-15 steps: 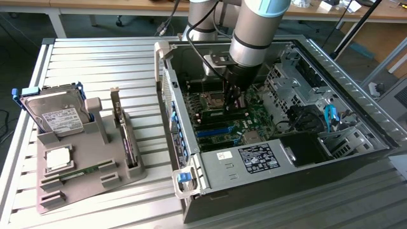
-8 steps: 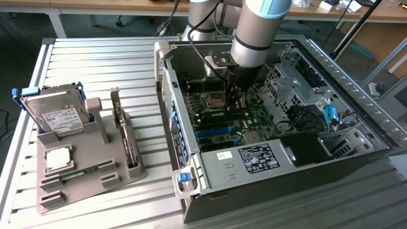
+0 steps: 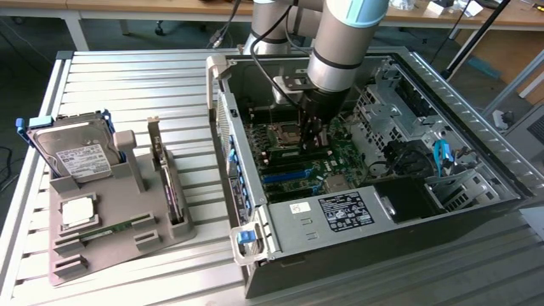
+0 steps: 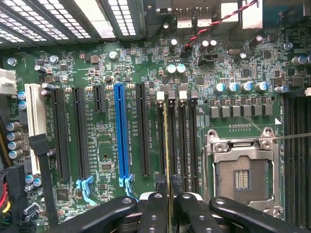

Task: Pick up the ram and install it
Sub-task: 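Insert the ram into the slot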

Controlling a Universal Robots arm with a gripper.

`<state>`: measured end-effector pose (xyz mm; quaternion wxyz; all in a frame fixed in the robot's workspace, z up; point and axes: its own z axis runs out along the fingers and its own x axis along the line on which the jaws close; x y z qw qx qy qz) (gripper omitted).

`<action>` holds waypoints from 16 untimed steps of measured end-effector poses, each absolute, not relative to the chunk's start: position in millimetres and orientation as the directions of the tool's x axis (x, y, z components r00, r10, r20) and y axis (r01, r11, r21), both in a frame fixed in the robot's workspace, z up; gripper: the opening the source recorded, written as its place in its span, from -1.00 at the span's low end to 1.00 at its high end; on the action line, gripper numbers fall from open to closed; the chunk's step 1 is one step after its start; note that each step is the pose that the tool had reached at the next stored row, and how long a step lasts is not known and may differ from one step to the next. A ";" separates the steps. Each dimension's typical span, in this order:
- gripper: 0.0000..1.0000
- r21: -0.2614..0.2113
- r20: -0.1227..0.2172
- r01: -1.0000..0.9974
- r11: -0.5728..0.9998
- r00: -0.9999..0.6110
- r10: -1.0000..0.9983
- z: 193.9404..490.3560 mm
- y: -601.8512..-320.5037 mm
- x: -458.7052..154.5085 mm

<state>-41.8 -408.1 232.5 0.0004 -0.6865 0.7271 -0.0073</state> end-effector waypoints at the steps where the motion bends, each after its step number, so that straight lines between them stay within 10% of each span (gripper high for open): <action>1: -0.73 -0.011 0.010 -0.998 0.057 -0.057 -0.998 232.4 -408.0 -41.7; 16: -0.73 -0.012 0.022 -0.998 0.057 -0.057 -0.998 232.3 -408.1 -41.8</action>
